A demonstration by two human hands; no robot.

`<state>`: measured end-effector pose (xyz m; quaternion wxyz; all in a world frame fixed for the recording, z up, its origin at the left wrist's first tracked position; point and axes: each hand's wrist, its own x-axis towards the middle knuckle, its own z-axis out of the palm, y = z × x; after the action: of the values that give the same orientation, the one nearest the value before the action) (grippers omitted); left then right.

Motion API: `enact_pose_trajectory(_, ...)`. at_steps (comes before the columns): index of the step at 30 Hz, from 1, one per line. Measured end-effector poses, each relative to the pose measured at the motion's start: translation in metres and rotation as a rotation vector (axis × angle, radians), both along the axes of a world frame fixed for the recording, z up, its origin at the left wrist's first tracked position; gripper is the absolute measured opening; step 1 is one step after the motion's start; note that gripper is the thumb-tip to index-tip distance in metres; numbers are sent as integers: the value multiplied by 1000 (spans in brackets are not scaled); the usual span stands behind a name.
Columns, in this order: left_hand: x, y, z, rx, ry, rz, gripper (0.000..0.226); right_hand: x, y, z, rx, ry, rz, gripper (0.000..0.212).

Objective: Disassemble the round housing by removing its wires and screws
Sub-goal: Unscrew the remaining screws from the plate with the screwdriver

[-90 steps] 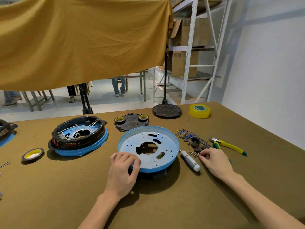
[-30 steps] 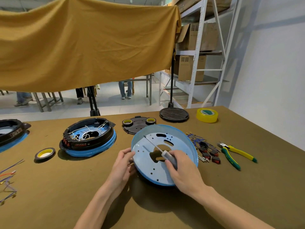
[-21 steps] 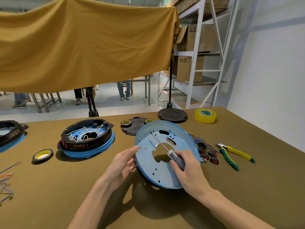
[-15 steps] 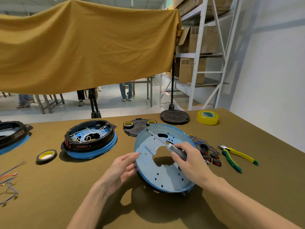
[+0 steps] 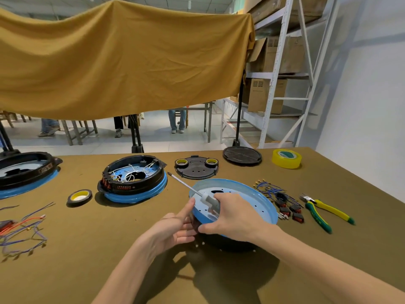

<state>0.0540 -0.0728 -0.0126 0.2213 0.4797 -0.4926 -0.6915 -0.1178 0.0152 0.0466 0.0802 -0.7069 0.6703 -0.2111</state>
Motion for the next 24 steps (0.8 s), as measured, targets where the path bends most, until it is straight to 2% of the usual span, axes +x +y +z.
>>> enact_pose_trajectory(2, 1, 3, -4, -30, 33, 24, 88, 2, 1, 6, 23, -33, -1, 36)
enact_pose_trajectory(6, 5, 5, -8, -86, 174, 64, 51, -14, -8, 40, 16, -287, 26, 24)
enact_pose_trajectory(9, 4, 7, -5, -290, 183, 98, 35, -37, -23, 76, 55, -433, 19, 26)
enact_pose_trajectory(11, 2, 10, -2, -546, 112, 167, 37, -57, -31, 97, 156, -568, 25, 27)
enact_pose_trajectory(13, -1, 12, 4, -771, 89, 193, 60, -76, -36, 112, 259, -681, 89, 31)
enact_pose_trajectory(15, -3, 8, 13, -956, 32, 129, 80, -91, -39, 118, 322, -762, 138, 34)
enact_pose_trajectory(16, -4, 4, 20, -1037, -9, 99, 81, -96, -40, 118, 323, -777, 133, 34)
enact_pose_trajectory(19, -6, -8, 37, -1196, -123, 124, 61, -106, -44, 115, 254, -797, 75, 34)
enact_pose_trajectory(22, -3, -12, 44, -1195, -135, 70, 55, -112, -43, 113, 226, -808, 44, 32)
enact_pose_trajectory(24, -2, -10, 43, -1224, -125, 52, 50, -111, -42, 112, 223, -744, 39, 31)
